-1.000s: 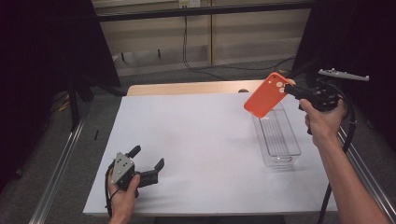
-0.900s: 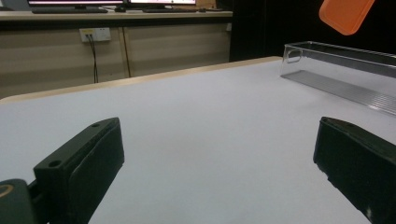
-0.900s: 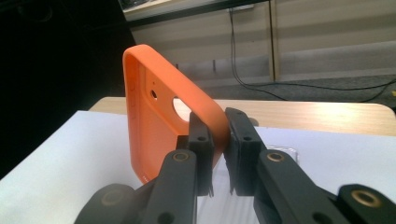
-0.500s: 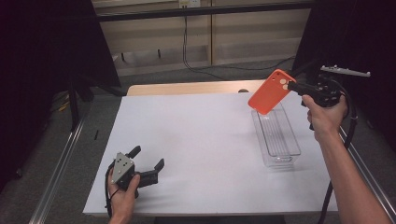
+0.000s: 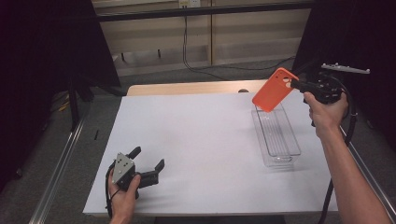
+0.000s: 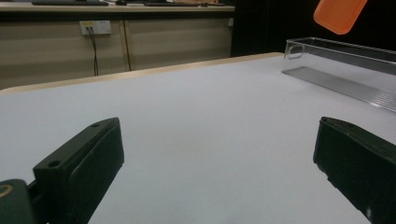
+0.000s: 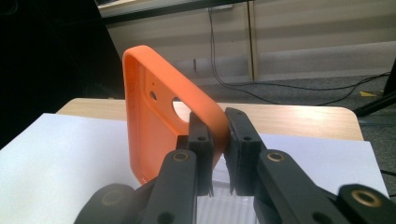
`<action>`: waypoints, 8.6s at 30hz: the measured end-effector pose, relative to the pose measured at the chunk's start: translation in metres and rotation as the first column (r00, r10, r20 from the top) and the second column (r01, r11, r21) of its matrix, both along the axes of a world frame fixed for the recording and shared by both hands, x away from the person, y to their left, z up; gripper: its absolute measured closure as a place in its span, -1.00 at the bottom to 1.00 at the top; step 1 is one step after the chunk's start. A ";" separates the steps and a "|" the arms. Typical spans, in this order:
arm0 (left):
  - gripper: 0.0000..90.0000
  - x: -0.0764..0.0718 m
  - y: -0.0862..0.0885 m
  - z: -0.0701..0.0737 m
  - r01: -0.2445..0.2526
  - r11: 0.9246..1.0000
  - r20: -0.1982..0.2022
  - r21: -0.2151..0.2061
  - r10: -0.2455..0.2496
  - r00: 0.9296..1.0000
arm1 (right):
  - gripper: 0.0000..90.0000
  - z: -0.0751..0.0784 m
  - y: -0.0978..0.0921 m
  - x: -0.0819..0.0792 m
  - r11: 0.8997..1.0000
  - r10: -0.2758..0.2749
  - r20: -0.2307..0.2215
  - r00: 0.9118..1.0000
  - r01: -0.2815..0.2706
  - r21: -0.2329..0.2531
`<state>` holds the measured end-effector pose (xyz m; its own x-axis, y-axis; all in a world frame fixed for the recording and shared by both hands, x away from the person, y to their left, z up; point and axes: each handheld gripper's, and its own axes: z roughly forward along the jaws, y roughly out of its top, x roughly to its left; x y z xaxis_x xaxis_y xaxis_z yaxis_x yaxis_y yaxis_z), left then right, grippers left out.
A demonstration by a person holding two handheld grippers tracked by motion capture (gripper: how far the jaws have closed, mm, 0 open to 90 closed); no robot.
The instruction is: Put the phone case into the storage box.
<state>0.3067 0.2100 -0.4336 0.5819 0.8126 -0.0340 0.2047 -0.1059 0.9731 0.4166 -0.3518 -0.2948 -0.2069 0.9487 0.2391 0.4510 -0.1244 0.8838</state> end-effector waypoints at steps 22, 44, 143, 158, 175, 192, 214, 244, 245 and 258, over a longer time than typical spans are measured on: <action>-0.96 -0.001 0.001 0.000 -0.001 1.000 -0.001 0.007 0.001 1.000 | 0.81 -0.013 -0.011 0.020 0.997 -0.022 -0.027 0.999 0.020 -0.079; -0.96 -0.001 0.002 0.000 -0.001 1.000 0.003 0.008 0.001 1.000 | 0.81 -0.031 0.003 0.039 0.968 -0.048 -0.010 0.999 0.044 -0.248; -0.96 -0.001 0.003 0.000 0.016 0.999 0.005 0.028 -0.016 1.000 | 0.68 -0.063 0.029 0.095 0.939 -0.043 -0.107 0.993 0.004 -0.345; -0.96 -0.002 0.003 0.001 0.012 1.000 0.002 0.023 -0.012 1.000 | 0.61 -0.063 0.026 0.093 0.941 -0.073 -0.121 0.990 0.028 -0.337; -0.96 -0.002 0.004 0.001 0.007 1.000 0.008 0.025 -0.007 1.000 | 0.36 -0.064 0.023 0.084 0.951 -0.086 -0.111 0.990 0.049 -0.305; -0.96 -0.001 0.005 0.003 -0.009 1.000 0.008 0.014 0.009 1.000 | -0.24 -0.067 0.021 0.078 0.955 -0.071 -0.093 0.993 0.040 -0.295; -0.96 -0.002 0.005 0.001 -0.015 1.000 0.002 0.012 0.015 1.000 | -0.83 -0.068 0.025 0.067 0.976 -0.086 -0.025 0.996 0.079 -0.202; -0.95 -0.005 0.010 0.004 -0.026 1.000 0.015 0.001 0.026 1.000 | -0.88 -0.064 0.040 0.015 0.973 -0.047 0.194 0.980 0.089 -0.211; -0.95 -0.006 0.010 0.004 -0.027 1.000 0.014 0.001 0.027 1.000 | -0.88 -0.065 0.040 0.013 0.974 -0.044 0.200 0.979 0.087 -0.211; -0.96 -0.007 0.013 0.004 -0.059 0.998 0.005 -0.011 0.059 0.998 | -0.90 -0.067 0.043 -0.020 0.975 -0.016 0.244 0.970 0.069 -0.212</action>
<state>0.3001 0.2228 -0.4299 0.5332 0.8450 -0.0399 0.2051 -0.0834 0.9752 0.3967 -0.3085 -0.3620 -0.1911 0.9813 -0.0247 0.2217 0.0677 0.9728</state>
